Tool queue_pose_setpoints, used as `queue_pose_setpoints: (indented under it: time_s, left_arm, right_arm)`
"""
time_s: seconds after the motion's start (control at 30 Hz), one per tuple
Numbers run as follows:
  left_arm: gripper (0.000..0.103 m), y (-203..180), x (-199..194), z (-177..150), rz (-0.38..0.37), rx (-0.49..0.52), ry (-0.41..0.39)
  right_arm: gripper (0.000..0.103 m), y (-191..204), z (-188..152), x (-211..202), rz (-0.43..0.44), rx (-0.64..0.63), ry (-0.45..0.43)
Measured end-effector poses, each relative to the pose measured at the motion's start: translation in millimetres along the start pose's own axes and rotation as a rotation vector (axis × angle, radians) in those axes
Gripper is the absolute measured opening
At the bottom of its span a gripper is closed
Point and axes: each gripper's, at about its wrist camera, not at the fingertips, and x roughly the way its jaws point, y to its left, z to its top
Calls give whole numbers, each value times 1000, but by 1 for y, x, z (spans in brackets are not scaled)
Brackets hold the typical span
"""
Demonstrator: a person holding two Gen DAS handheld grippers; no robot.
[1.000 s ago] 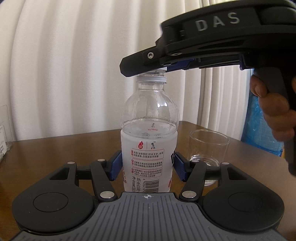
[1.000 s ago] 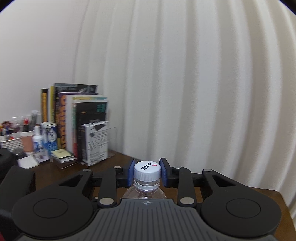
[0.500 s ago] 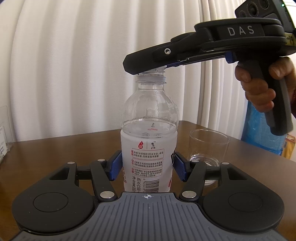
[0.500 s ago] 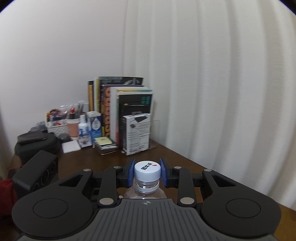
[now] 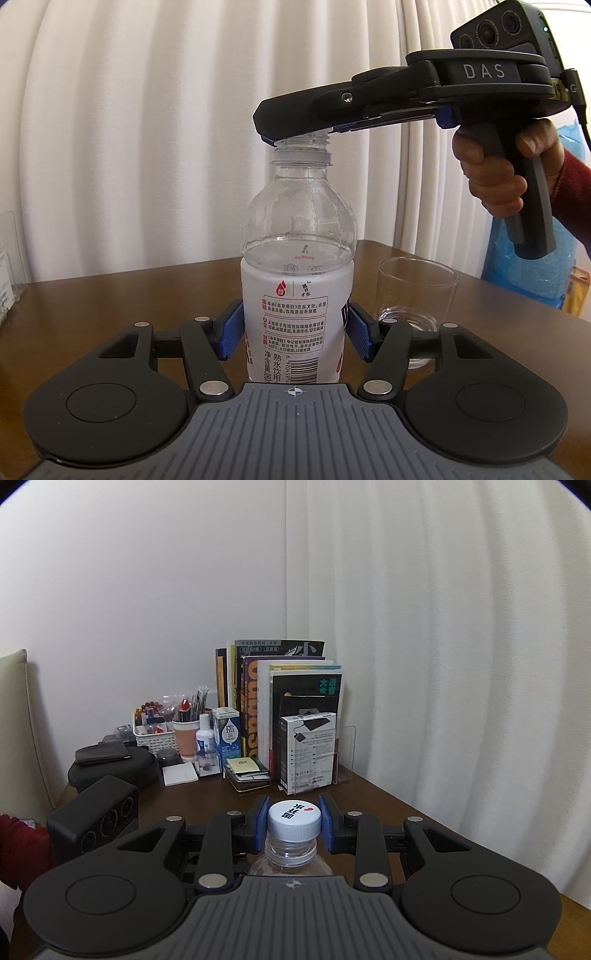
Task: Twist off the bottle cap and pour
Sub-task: 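Twist the cap and lift it off the bottle mouth with the right tool, then carry the cap away with the right tool while the left tool releases the bottle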
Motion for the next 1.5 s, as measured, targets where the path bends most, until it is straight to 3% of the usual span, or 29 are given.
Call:
queue_pose_setpoints:
  time_s: [0.33,0.63,0.83,0.97,1.13,1.5]
  left_arm:
    - [59,0,-1,-2,-1,0,-1]
    - [59,0,1,-2,9,8,6]
    - [68,0,0,-2,21,6,8]
    - [87,-2,-3,-3,31,11,8]
    - [101,-7,-11,-1,47,9,1]
    - [103,-31,-41,-3,102,31,25]
  right_arm:
    - [32,-2,6,-3,-9,-17,-9]
    - [32,7,7,-8,-125,-4,-35]
    - [32,19,7,-14,-214,7,-45]
    - [32,28,6,-22,-271,22,-63]
    - [32,44,-3,-35,-340,41,-69]
    - [32,89,-30,-85,-442,76,-65]
